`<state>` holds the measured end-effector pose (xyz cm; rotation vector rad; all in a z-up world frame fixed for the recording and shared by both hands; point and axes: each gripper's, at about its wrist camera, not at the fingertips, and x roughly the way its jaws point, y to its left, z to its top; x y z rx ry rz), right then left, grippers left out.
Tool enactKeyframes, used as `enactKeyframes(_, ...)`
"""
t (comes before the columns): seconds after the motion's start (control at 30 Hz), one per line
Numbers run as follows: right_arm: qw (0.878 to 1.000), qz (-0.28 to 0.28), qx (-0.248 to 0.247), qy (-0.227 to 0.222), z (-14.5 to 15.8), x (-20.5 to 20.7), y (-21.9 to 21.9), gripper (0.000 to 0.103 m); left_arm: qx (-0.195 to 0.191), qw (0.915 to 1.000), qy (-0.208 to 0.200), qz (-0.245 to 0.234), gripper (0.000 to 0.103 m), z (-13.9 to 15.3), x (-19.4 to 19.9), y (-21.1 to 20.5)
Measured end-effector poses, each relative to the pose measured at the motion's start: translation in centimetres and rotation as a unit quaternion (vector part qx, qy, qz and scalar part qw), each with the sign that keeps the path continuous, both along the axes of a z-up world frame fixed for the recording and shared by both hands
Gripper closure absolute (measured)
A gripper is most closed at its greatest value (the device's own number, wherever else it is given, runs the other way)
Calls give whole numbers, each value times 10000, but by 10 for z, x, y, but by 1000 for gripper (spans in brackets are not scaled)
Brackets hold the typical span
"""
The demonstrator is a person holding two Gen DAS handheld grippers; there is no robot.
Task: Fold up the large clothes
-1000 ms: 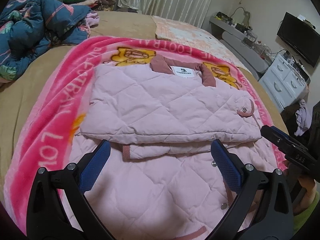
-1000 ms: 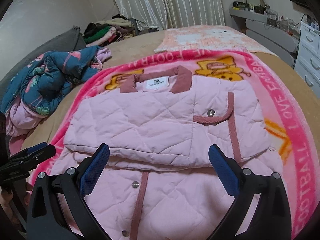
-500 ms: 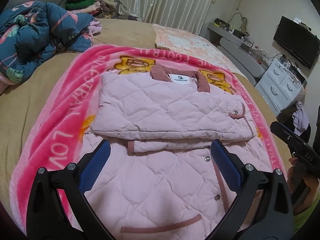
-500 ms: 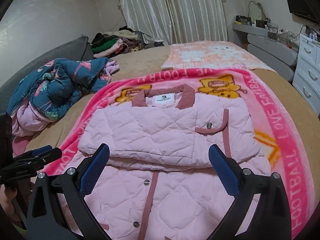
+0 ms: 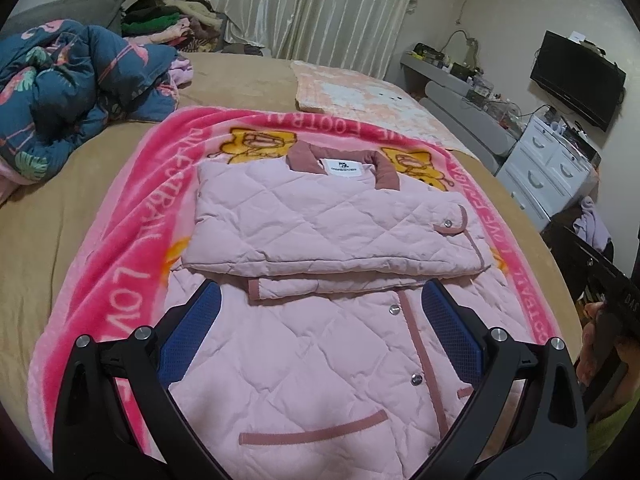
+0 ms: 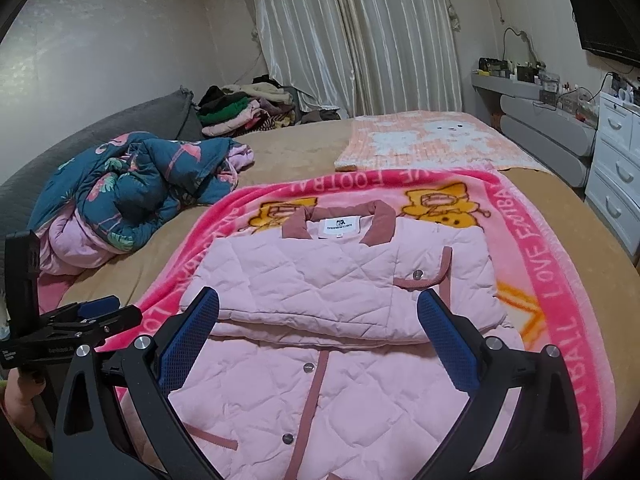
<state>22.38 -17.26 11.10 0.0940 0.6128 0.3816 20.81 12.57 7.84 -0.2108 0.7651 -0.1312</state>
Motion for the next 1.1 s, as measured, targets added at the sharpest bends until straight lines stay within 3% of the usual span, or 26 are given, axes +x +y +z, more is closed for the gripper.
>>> enactKeyframes(0.4, 9998, -102, -86, -149, 0, -27, -18, 4, 94, 9998, -156, -85, 9, 4, -25, -7)
enactKeyframes(1.1, 9990, -337, -270, 120, -45, -70, -53, 4, 225, 9997, 47, -11, 9, -35, -60, -11)
